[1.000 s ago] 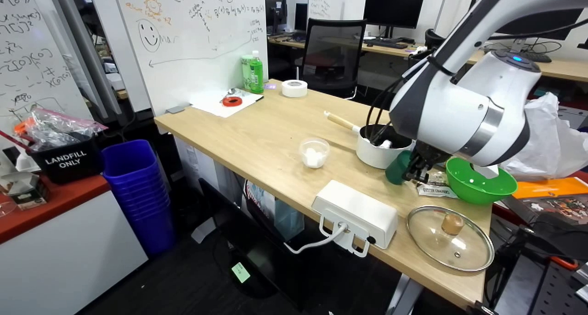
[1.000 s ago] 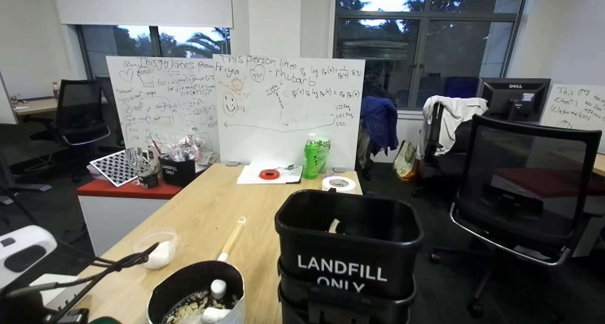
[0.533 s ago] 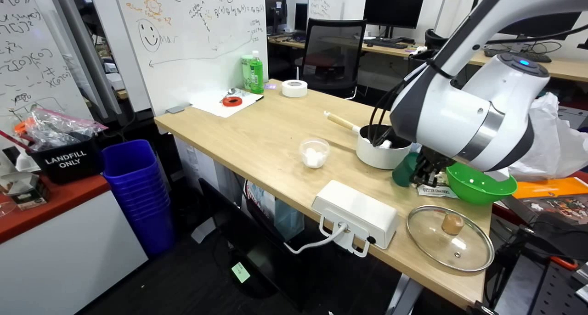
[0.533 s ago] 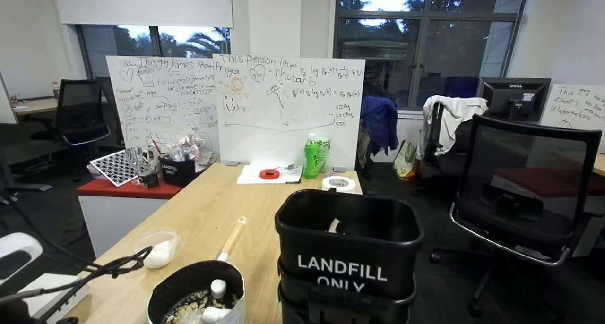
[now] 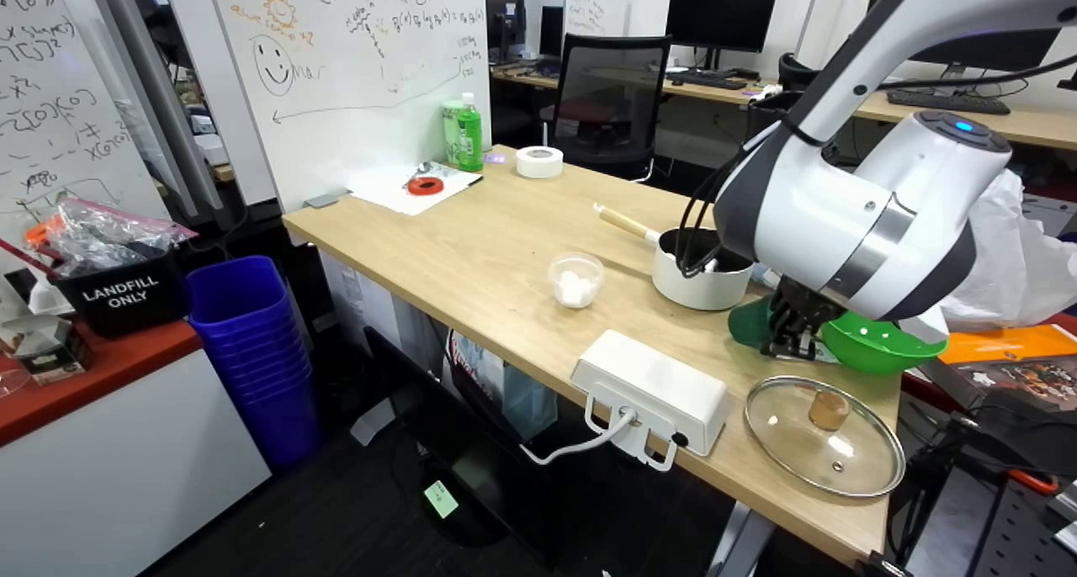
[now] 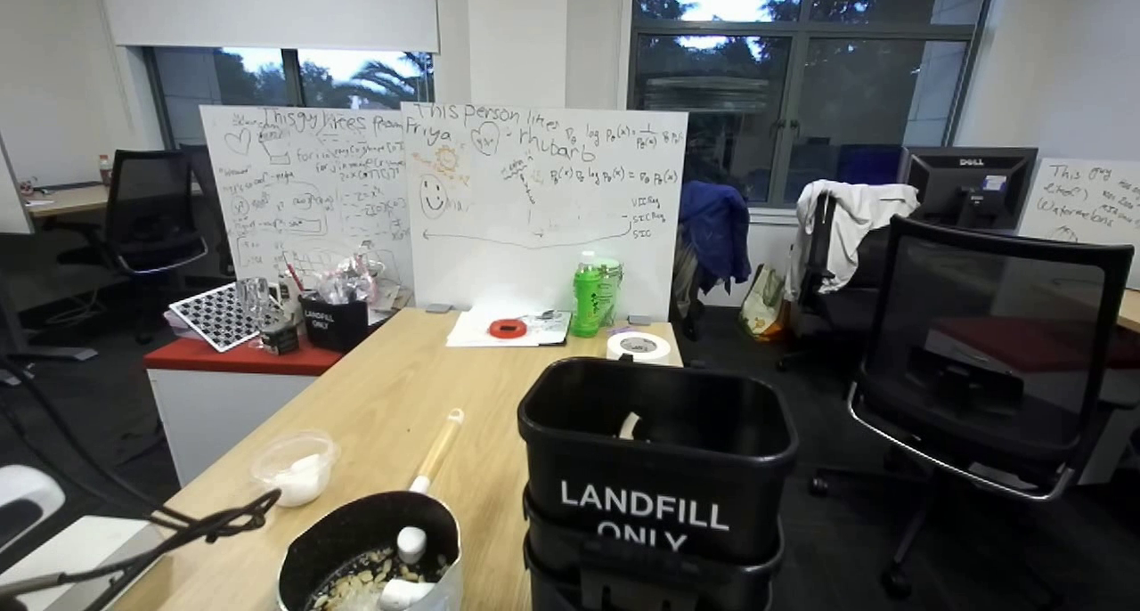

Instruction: Pour the contents of the cup into the pot

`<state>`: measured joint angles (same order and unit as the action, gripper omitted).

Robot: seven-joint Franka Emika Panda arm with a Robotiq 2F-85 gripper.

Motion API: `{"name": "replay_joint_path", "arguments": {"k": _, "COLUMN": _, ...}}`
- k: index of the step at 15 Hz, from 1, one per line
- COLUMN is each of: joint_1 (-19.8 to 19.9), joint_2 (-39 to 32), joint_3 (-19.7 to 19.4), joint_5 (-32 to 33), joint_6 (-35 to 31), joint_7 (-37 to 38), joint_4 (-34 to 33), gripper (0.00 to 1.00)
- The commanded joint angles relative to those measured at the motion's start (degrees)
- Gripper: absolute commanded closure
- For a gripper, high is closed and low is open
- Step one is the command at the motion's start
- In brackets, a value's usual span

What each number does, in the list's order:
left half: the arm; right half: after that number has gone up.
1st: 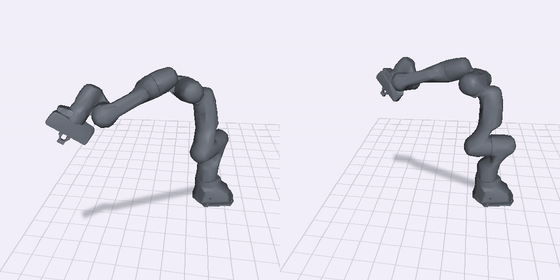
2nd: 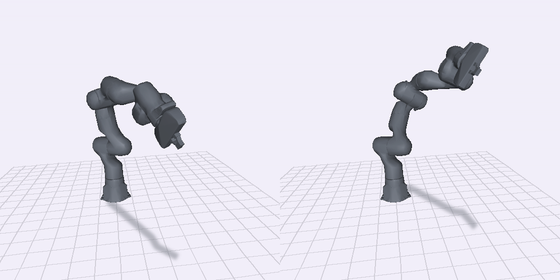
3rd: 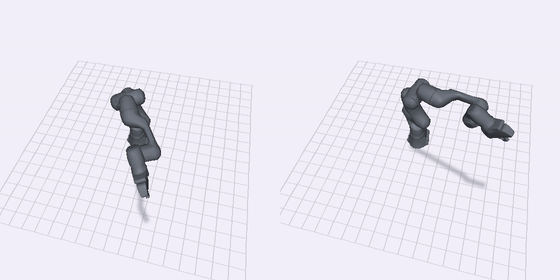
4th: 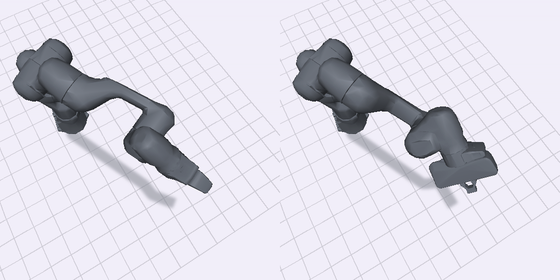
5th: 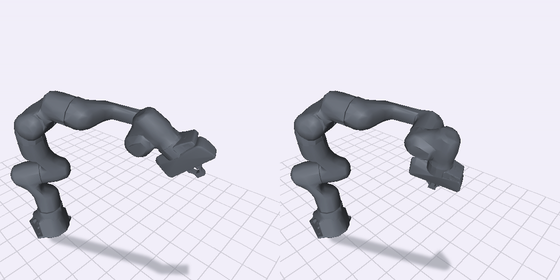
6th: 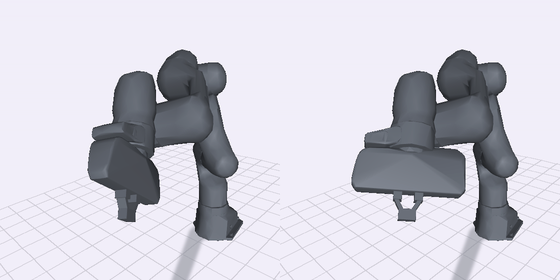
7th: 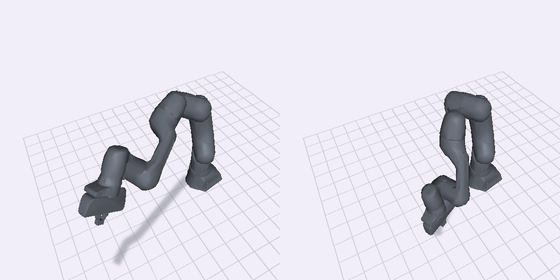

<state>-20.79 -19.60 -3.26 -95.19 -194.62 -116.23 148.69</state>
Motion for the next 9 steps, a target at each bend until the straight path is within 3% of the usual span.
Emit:
{"name": "replay_joint_path", "arguments": {"k": 1, "joint_1": 2.38, "joint_2": -3.05, "joint_3": 1.93, "joint_5": -2.62, "joint_6": 2.45, "joint_7": -4.07, "joint_4": -0.75, "gripper": 0.5}}
{"name": "replay_joint_path", "arguments": {"k": 7, "joint_1": 4.16, "joint_2": -2.28, "joint_3": 3.38, "joint_5": -2.15, "joint_6": 4.8, "joint_7": -4.02, "joint_4": -0.26, "gripper": 0.07}}
{"name": "replay_joint_path", "arguments": {"k": 9, "joint_1": 4.76, "joint_2": -2.15, "joint_3": 3.61, "joint_5": -1.57, "joint_6": 5.74, "joint_7": -3.22, "joint_4": -0.13, "gripper": 0.0}}
